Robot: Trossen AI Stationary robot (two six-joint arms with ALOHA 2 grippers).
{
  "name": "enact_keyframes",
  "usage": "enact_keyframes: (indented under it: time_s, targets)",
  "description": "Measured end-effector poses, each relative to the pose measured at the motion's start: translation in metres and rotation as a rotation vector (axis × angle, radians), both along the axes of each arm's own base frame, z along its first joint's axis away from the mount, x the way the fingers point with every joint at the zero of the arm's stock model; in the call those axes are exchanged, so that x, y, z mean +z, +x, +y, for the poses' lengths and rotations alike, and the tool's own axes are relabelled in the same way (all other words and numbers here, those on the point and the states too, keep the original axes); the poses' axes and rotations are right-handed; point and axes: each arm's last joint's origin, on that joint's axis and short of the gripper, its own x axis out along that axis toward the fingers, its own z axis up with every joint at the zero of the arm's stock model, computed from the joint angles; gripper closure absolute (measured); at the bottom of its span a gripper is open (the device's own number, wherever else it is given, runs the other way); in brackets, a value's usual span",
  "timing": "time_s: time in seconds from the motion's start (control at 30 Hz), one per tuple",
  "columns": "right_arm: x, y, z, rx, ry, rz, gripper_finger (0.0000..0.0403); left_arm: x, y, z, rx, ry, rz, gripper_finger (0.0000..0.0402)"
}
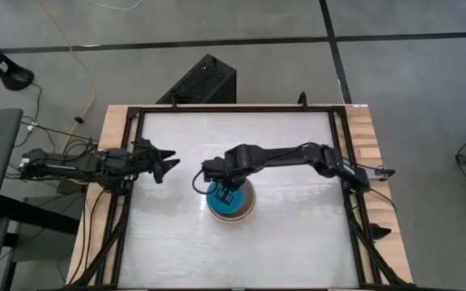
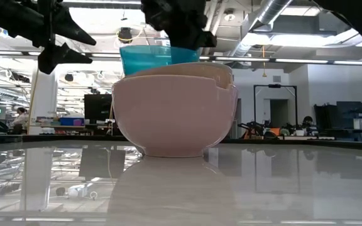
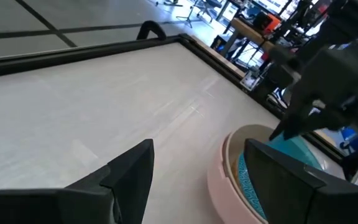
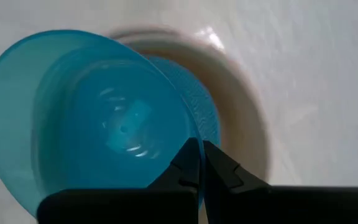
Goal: Nest bowls inside each other
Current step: Stack the blue bowl into the blue patterned bowl
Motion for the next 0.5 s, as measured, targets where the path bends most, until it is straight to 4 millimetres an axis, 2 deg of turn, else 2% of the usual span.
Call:
enact_keyframes:
  time_s: [0.2,0.5]
  targets:
    - [-0.017,0.005,0.005,-0.021,-0.012,0.058,0.0377,0.0,0.0,0.0,-0.008,-0.002,0.0,0.0164]
    - [-0.017,-0.003,0.006,-0.053,-0.052,0.126,0.0377,-0.001,0.0,0.0,-0.008,-0.003,0.008,0.0164]
